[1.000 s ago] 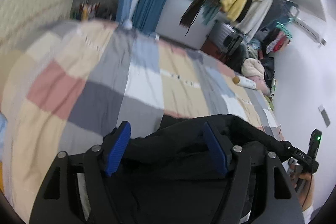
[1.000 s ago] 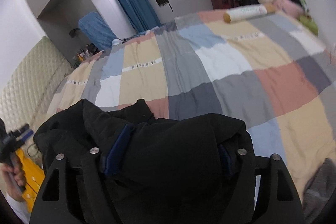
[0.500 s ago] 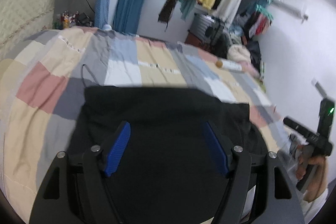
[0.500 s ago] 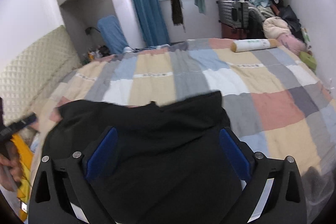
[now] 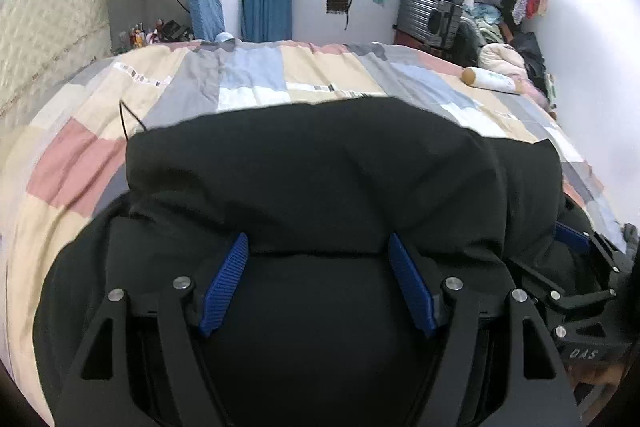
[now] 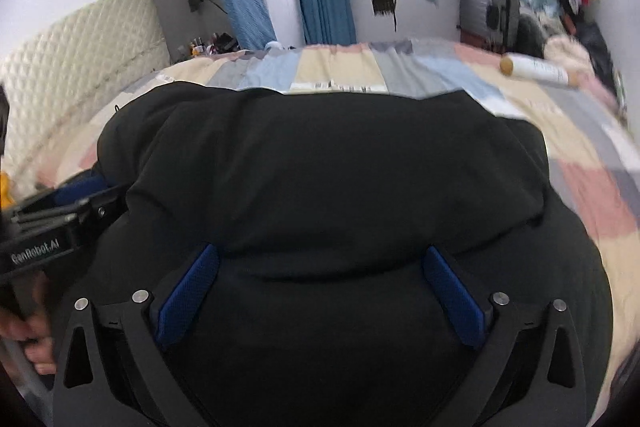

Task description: Fold large clothes

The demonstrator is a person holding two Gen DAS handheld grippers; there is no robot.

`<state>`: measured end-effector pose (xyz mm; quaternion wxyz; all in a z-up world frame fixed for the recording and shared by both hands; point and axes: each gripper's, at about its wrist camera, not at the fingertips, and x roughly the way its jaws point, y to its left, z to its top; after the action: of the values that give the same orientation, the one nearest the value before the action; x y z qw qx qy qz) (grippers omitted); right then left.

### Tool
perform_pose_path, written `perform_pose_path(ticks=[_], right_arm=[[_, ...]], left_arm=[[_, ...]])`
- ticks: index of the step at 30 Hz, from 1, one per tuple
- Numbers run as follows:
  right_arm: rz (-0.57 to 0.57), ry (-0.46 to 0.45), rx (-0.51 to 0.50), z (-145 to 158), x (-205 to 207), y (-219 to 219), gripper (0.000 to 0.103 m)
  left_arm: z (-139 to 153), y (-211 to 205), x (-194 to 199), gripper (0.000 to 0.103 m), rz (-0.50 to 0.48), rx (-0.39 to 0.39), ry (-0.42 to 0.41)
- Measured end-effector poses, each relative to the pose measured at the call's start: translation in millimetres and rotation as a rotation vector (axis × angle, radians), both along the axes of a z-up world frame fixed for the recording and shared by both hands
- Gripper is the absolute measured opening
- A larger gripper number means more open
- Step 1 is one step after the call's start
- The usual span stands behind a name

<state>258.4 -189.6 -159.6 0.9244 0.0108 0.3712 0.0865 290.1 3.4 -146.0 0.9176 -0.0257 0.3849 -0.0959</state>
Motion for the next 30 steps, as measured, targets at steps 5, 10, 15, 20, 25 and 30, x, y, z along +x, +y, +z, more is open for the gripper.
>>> perform_pose_path(ticks=[5,10,15,20,25,30], right_arm=[[-0.001,0.006,0.004,-3.3,34.9,0.4,0.103],[0.011,0.021,0.003,-9.5,73.9,5.9,0.103],[0.028,0.025,-0.008,-18.1,102.3,14.6,0.103],[0.041,0.014,-0.011,-25.9,105.8,18.2,0.103],[0.055,0.004,-0.021,-31.1,104.0,19.0,0.103],[0.056,0.007,0.013,-31.7,104.9,9.7,0.103]], left_arm=[[-7.6,-2.8,34.8,0.073,0.023,0.001,0.008],[-16.5,-3.8,63.2,0.073,0.056,0.01,0.004],[-28.6,0.5,81.5,0.073,0.087,0.013,0.027],[-35.4,10.5,77.9,0.073,0.092,0.012,0.031],[-35.2,18.3,74.7,0.074,0.104,0.016,0.04],[-34.4,34.8,70.3,0.074,0.137,-0.002,0.039]])
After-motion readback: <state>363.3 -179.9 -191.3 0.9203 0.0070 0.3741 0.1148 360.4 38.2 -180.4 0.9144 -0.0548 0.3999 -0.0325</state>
